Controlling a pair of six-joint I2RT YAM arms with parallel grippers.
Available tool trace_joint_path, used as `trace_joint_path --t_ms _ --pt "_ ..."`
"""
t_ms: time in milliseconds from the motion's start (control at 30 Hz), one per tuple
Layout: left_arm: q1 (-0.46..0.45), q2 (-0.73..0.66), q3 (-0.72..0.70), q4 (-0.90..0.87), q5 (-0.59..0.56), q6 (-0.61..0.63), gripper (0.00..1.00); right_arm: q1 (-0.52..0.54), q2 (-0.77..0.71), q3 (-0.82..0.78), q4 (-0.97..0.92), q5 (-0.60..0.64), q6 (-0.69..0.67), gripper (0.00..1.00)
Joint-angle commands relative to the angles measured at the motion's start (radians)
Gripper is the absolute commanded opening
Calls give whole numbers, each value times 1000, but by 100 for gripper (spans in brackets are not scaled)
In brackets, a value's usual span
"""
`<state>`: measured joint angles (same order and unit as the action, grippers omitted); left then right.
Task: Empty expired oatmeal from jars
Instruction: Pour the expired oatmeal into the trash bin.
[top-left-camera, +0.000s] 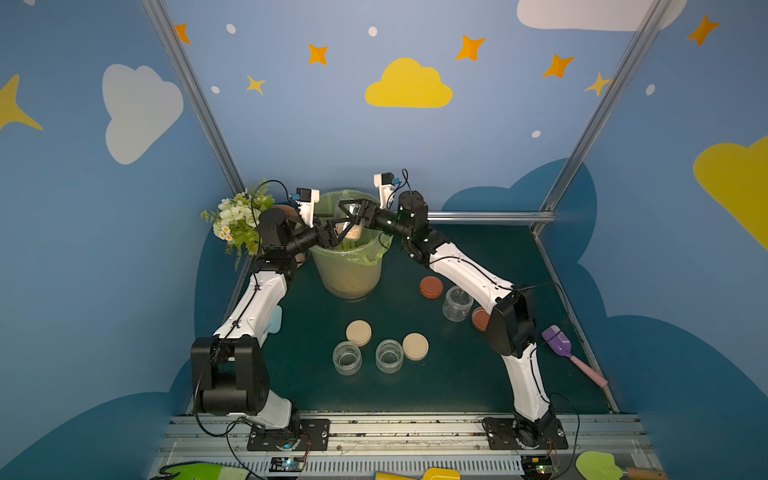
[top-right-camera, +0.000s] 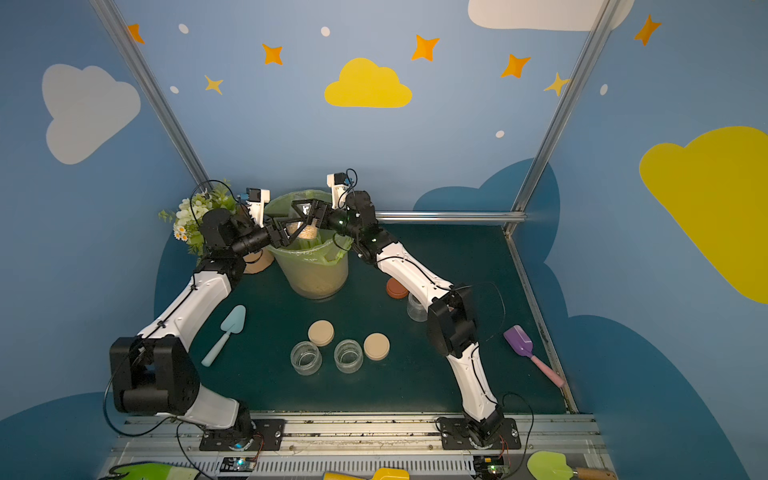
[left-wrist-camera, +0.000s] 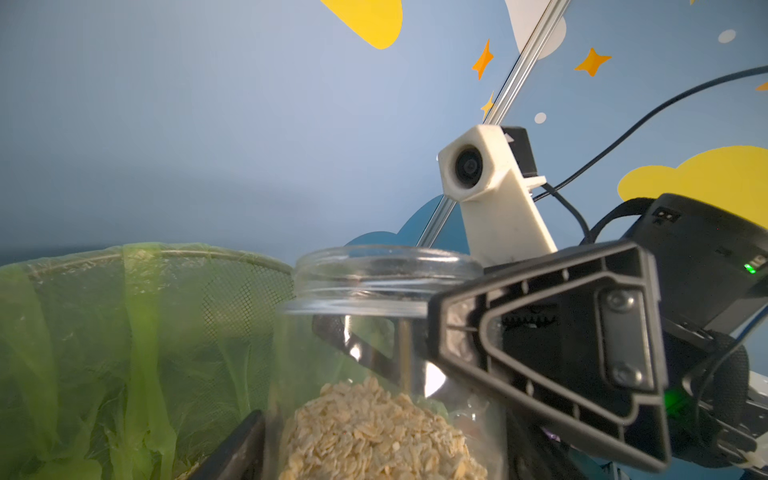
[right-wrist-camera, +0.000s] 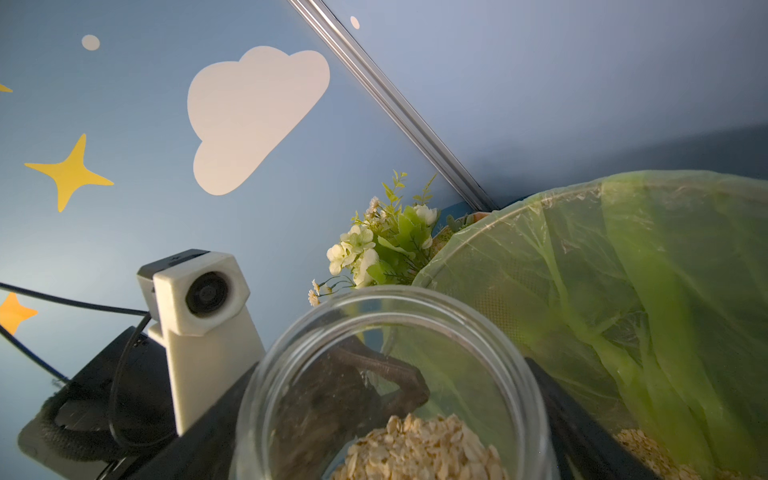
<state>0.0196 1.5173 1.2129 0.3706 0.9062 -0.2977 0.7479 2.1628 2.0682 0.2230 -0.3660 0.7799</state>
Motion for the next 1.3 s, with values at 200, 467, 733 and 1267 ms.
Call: trace_joint_path --t_ms 200,467,733,1267 --pt "53 -74 17 139 -194 -143 100 15 -90 -52 121 110 -88 13" --pt "53 -91 -19 180 -254 -207 100 11 -28 64 104 144 -64 10" --pt "51 -222 -73 -13 -469 -495 100 11 -31 82 145 209 3 10" --pt "-96 -557 -291 -91 -779 -1226 100 19 -76 -5 285 294 109 11"
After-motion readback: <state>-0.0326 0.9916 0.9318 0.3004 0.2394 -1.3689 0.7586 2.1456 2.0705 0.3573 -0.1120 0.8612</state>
